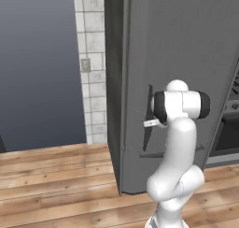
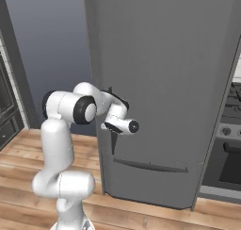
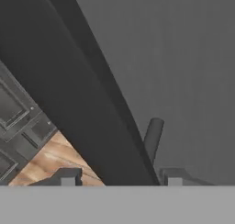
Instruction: Retrieve the banana and tangerine from the fridge and place them into the bowl on the dining table.
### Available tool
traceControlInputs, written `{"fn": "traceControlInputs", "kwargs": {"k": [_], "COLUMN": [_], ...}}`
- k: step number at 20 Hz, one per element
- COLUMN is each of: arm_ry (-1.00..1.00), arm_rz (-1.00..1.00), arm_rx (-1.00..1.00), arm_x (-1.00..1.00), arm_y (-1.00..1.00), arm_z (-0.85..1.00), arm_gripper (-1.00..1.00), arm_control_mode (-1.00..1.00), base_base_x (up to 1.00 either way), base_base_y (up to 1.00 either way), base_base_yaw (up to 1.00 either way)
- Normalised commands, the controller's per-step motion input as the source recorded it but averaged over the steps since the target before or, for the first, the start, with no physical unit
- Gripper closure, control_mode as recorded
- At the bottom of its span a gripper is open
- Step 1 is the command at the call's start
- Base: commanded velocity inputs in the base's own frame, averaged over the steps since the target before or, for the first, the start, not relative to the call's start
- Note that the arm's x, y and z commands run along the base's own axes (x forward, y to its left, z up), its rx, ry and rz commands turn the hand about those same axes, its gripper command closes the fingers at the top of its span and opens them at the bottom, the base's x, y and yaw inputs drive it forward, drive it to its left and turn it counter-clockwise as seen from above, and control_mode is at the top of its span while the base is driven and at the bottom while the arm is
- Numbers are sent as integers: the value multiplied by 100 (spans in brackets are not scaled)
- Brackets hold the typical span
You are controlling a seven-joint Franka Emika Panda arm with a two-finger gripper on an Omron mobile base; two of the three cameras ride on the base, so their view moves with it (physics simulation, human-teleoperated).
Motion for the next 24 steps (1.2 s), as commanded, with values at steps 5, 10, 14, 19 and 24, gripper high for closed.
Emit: {"fn": "traceControlInputs", "kwargs": {"k": [5, 10, 14, 19, 24], "arm_ry": [-2, -9, -14, -18, -22], "arm_rz": [40, 35, 24, 13, -1], "arm_rx": [18, 14, 10, 10, 9], "arm_x": [-97, -100, -100, -100, -100], "arm_y": [0, 0, -14, -38, -64], "arm_z": [0, 0, 0, 0, 0], "arm_gripper": [100, 100, 100, 100, 100], "arm_control_mode": [-100, -100, -100, -100, -100], "base_base_x": [0, 0, 0, 0, 0], "base_base_y": [0, 0, 0, 0, 0], "base_base_yaw": [0, 0, 0, 0, 0]}}
